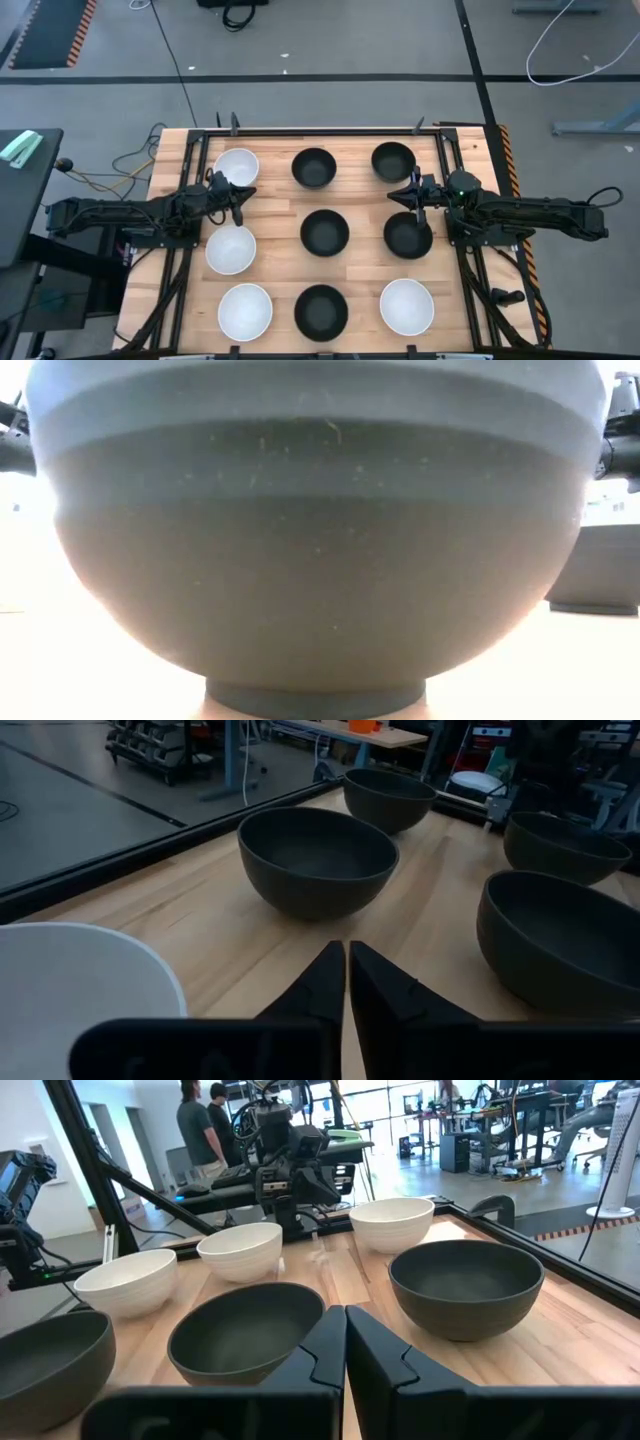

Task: Nest bowls inside each other
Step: Stack the black bowl on top of the black bowl

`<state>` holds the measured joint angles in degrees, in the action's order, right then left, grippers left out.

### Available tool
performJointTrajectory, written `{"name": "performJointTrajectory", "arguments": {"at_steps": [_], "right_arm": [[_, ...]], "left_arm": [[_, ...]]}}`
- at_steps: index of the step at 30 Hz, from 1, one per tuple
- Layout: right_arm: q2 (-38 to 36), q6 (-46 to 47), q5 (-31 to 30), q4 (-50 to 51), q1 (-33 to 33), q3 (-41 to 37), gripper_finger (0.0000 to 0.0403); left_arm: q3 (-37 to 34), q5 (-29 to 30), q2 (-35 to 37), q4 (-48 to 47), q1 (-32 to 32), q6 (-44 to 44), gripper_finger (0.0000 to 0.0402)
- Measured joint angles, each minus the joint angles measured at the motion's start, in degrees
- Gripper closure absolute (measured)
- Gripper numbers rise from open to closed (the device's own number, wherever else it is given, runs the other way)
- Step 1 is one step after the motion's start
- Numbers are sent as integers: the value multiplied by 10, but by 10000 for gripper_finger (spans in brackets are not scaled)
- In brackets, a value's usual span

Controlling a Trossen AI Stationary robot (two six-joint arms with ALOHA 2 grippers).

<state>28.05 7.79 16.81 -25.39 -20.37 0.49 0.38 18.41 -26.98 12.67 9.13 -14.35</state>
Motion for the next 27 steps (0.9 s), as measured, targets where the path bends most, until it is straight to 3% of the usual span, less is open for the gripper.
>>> {"name": "performJointTrajectory", "arguments": {"at_steps": [7, 12, 19, 27], "right_arm": [[0, -64, -8, 0, -2, 0, 384], [0, -39, -7, 0, -2, 0, 384], [0, -86, -57, -23, -6, 0, 384], [0, -56, -76, -25, -7, 9, 384]], "left_arm": [[0, 0, 0, 0, 0, 0, 366], [0, 0, 0, 0, 0, -4, 371], [0, 0, 0, 2, 0, -93, 378], [0, 0, 0, 8, 0, -120, 367]]}}
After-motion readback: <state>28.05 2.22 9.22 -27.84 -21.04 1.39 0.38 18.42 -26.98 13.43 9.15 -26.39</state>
